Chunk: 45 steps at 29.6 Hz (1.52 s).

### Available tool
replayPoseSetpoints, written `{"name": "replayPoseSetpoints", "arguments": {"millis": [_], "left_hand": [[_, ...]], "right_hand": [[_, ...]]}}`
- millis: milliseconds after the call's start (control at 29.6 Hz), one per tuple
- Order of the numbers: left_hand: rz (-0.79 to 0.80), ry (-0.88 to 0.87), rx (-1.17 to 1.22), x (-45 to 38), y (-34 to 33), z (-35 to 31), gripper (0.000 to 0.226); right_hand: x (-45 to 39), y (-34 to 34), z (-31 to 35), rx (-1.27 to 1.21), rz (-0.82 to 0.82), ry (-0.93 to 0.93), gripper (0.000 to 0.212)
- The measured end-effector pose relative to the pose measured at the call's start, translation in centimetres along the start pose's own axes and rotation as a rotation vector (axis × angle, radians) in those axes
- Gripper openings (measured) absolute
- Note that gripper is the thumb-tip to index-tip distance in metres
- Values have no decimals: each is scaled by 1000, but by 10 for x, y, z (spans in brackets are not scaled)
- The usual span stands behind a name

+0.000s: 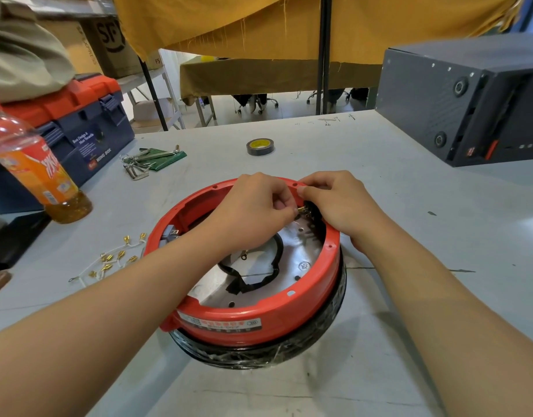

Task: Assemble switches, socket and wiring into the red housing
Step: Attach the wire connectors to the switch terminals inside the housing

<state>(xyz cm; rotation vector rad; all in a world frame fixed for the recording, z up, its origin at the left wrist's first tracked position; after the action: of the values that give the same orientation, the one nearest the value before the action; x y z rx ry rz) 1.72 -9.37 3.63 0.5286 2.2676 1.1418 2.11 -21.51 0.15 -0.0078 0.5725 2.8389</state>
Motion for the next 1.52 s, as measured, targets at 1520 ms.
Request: {"name": "replayPoseSetpoints", "arguments": {"millis": [1520], "left_hand": [[-18, -70, -93, -1, -8, -8, 11]], "right_hand": [[5, -2, 2, 2, 4, 6, 21]]}}
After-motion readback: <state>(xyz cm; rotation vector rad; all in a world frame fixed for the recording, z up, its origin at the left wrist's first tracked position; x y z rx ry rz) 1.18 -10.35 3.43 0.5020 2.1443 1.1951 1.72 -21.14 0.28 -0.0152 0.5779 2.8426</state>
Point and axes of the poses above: each hand's wrist, its own x-axis away from the middle knuckle, its own y-axis out of the back of the hand, z = x × y, the point moved 9 cm from there along -x, towards the middle knuckle, and after that the axes turned 6 degrees about -y, right-handed, at the moved point
